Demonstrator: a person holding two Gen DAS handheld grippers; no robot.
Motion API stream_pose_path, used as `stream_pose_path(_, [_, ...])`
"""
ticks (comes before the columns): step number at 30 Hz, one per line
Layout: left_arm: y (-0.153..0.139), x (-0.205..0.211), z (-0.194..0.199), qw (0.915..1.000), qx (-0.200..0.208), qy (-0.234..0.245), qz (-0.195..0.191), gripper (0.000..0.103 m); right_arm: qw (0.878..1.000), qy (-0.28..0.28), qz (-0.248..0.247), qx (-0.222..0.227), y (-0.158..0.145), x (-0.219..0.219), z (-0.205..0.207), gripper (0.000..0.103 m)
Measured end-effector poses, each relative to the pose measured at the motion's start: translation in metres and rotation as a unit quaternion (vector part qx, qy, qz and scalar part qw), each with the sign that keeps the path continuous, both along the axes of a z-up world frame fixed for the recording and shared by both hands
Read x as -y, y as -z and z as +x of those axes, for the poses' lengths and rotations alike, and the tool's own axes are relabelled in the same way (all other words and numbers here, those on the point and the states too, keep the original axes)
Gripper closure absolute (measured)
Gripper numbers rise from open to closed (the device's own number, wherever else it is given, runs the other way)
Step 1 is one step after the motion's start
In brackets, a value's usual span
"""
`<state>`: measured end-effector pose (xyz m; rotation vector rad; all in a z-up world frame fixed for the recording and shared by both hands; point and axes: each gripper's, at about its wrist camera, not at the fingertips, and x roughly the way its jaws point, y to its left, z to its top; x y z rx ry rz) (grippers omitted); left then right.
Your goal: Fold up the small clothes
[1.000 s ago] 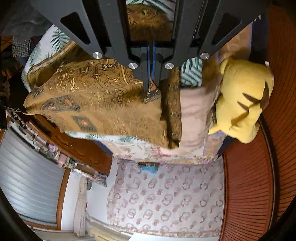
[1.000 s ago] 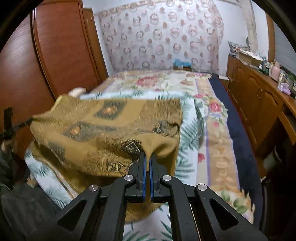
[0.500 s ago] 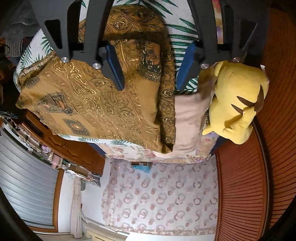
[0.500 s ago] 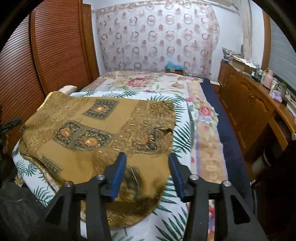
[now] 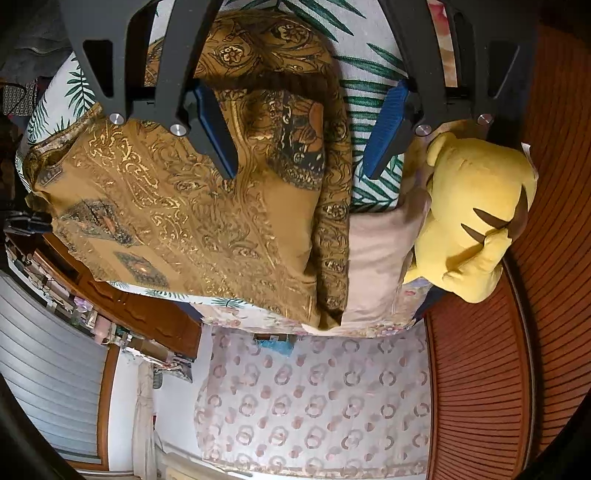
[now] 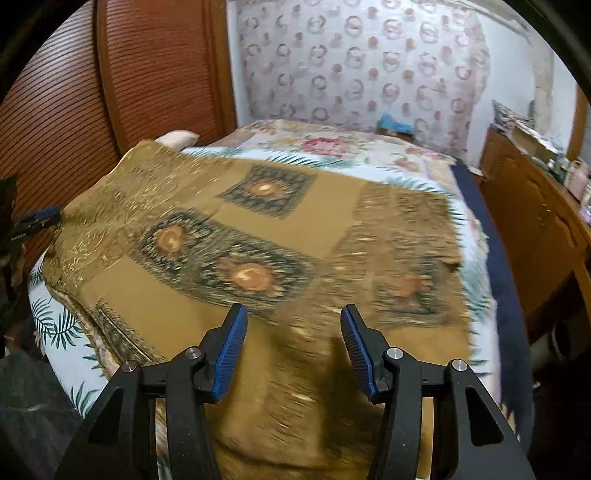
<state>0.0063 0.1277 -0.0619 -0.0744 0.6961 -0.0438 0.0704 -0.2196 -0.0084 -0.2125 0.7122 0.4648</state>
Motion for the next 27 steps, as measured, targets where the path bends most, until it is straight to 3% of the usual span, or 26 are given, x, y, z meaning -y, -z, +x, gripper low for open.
stream_pose_path(8, [0.009, -0.003, 0.001, 0.9999, -0.012, -0.002, 0.000, 0.032, 0.999, -0.013, -0.013, -0.034, 0.034, -0.037, 0.026, 0.048])
stream_pose_path(10, [0.011, -0.005, 0.001, 0.9999, -0.013, -0.004, -0.003, 0.032, 0.999, -0.015, -0.014, -0.033, 0.037, -0.041, 0.026, 0.039])
stream_pose_path(18, [0.020, -0.007, 0.002, 0.9996, -0.026, -0.008, -0.008, 0.032, 0.999, 0.021, -0.043, -0.020, 0.051, -0.063, 0.019, 0.022])
stream_pose_path(27, [0.029, -0.009, 0.002, 0.9991, -0.038, -0.009, -0.016, 0.032, 0.998, 0.053, -0.037, -0.024, 0.055, -0.069, 0.011, 0.021])
